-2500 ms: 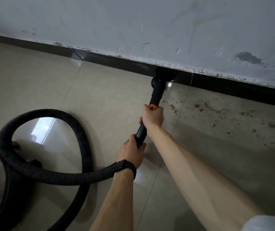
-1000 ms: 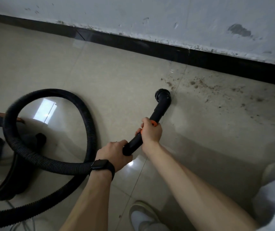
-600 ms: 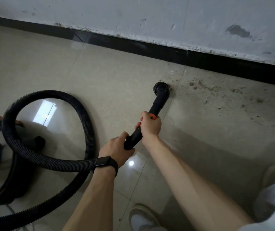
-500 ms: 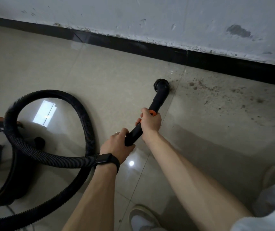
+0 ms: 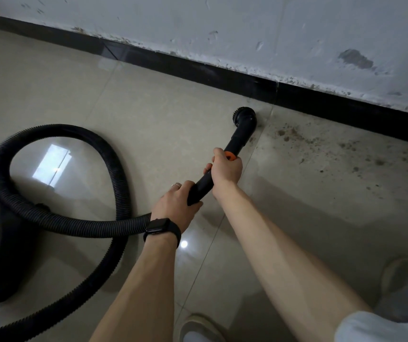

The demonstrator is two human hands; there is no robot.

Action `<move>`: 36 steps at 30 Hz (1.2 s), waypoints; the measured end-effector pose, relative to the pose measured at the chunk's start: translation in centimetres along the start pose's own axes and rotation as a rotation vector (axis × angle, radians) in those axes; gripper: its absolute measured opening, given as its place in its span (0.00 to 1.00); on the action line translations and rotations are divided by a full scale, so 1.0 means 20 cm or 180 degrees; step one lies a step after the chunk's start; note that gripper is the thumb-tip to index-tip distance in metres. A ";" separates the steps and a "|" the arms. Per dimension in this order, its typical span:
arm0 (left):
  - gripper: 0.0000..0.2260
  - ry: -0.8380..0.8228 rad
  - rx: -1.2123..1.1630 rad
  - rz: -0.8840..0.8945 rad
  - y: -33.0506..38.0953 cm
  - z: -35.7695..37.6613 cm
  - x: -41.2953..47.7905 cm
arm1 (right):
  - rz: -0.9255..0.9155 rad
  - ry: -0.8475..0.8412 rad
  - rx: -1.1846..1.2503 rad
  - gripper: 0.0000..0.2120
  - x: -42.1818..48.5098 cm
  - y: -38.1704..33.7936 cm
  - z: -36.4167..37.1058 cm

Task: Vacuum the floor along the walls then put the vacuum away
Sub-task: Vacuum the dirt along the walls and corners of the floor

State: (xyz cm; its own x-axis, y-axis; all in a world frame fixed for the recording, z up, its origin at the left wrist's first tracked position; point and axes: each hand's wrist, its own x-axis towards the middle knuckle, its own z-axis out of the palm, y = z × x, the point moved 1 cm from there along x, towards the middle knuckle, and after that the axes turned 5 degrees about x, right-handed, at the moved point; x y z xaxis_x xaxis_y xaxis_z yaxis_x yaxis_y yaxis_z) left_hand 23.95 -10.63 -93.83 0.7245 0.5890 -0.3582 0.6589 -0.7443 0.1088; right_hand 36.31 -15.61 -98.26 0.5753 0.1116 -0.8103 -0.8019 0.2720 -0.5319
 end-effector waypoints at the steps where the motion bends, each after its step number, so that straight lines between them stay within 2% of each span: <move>1: 0.17 0.0005 -0.0007 0.0031 0.01 0.00 0.01 | -0.0016 0.0002 0.0009 0.08 0.01 -0.01 0.00; 7: 0.15 0.0067 -0.0132 0.0140 0.06 0.03 0.10 | -0.0154 0.0105 -0.0015 0.08 0.09 -0.07 0.02; 14: 0.12 0.0086 -0.0360 0.0013 0.09 0.06 0.19 | -0.0341 0.0165 -0.0444 0.15 0.17 -0.11 0.09; 17: 0.10 0.0118 -0.0417 -0.0066 0.08 0.08 0.22 | -0.0341 0.0142 -0.0557 0.15 0.19 -0.11 0.12; 25: 0.12 0.0087 -0.0521 -0.0281 0.05 0.06 0.24 | -0.0403 0.0009 -0.1072 0.19 0.19 -0.12 0.21; 28: 0.14 0.0070 -0.0611 -0.0383 0.06 0.03 0.24 | -0.0450 -0.0374 -0.0882 0.18 0.18 -0.15 0.23; 31: 0.14 0.0006 -0.0582 -0.0386 0.09 0.00 0.21 | -0.0215 -0.0666 -0.0401 0.15 0.16 -0.18 0.24; 36: 0.14 -0.0119 -0.0175 -0.0181 0.07 -0.03 0.07 | -0.0239 -0.0421 -0.0642 0.11 0.06 -0.11 0.19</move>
State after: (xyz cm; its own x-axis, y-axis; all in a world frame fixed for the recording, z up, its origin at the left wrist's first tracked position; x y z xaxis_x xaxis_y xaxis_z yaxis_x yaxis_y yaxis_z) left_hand 25.99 -10.63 -93.63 0.6781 0.6169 -0.3995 0.7097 -0.6910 0.1376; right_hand 39.39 -12.51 -97.07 0.6400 0.2260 -0.7344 -0.7643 0.0895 -0.6386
